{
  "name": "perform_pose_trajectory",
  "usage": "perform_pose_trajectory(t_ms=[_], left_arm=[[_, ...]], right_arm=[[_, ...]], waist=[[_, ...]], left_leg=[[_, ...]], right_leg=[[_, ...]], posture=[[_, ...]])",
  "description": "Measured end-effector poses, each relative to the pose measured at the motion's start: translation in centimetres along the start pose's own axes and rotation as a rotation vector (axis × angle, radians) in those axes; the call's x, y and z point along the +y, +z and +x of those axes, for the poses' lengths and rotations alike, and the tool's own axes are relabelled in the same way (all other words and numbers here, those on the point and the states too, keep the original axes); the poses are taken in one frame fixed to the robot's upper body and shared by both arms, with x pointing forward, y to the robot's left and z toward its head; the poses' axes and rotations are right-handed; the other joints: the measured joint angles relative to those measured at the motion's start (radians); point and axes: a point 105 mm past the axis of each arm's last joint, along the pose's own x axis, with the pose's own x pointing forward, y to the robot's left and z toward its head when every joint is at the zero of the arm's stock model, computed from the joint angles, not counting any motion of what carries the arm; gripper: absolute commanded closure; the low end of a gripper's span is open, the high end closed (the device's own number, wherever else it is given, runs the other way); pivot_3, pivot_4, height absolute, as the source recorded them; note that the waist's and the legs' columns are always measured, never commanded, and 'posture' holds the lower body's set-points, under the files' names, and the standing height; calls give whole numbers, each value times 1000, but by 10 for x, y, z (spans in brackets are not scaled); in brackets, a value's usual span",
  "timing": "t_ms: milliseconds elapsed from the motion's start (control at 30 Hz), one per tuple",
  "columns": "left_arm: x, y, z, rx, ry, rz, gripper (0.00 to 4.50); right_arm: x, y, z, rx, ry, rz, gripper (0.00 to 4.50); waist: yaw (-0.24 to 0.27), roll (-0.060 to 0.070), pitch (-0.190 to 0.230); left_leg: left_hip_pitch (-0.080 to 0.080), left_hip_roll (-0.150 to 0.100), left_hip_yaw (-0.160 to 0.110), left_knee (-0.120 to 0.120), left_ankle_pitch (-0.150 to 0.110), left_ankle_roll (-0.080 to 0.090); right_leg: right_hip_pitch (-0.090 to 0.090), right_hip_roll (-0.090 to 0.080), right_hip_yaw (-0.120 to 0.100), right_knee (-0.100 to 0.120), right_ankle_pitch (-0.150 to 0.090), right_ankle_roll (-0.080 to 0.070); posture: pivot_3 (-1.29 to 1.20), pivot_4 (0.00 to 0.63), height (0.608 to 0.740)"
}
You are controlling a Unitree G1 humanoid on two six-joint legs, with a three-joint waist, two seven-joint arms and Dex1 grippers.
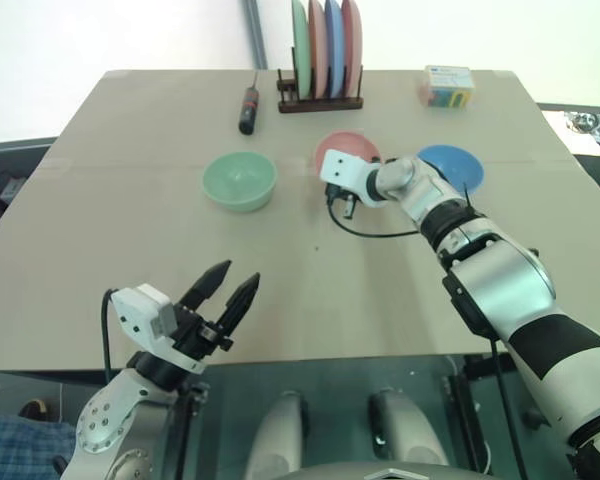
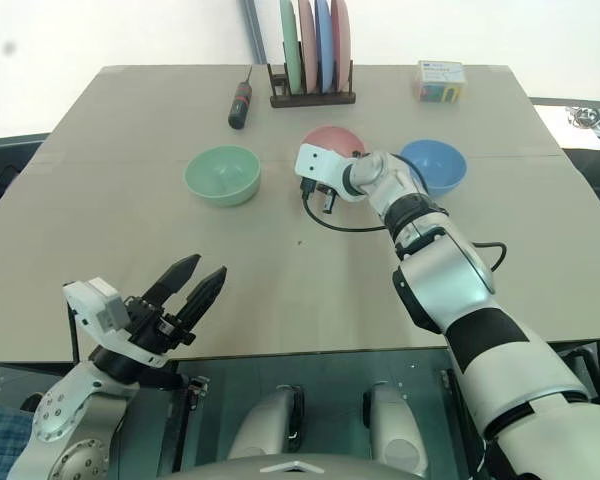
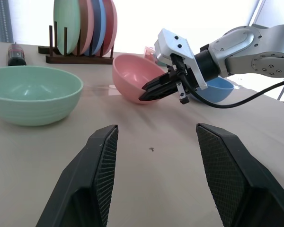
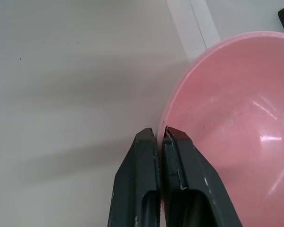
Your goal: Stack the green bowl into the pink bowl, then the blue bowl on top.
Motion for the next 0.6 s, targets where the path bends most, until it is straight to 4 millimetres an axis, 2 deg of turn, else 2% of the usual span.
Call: perform_pose_trajectory(t_ms=[167,300,400,433,467,600], left_arm=[[-1,-1,0,12,-14,4,1709],[-2,0,1,17,-33,8,1709],[-1,1,4,17,-48,11,1709],[0,0,5,17,-52,8,1709],[1,0,8,17,-60,7,1709],[5,-2,13,23,-76,9,1709]], right_arm=[[0,-4,-9,-14,74,-33,4429],[3,2,-31,-85,234,-169,4429],[19,2,-46,-133,363,-266,4429],[33,-4,-48,-136,436,-281,4429],[54,-12,-60,-142,511,-310,4429],[86,-3,-79,-163,596,-352,4429]], waist=[[0,0,0],[1,1,1],[3,0,0],[0,1,0],[4,0,0],[3,1,0]], left_leg=[[0,0,0,0,0,0],[0,0,0,0,0,0],[0,0,-1,-1,0,0],[0,0,0,0,0,0],[0,0,-1,0,0,0],[1,1,-1,0,0,0]], right_leg=[[0,0,0,0,0,0],[0,0,0,-1,1,2],[1,0,-1,-1,2,4],[0,0,0,-1,2,4],[1,0,-1,0,2,4],[1,0,-1,1,2,4]], posture=[[0,150,740],[0,150,740],[0,150,740],[0,150,740],[0,150,740],[0,150,740]])
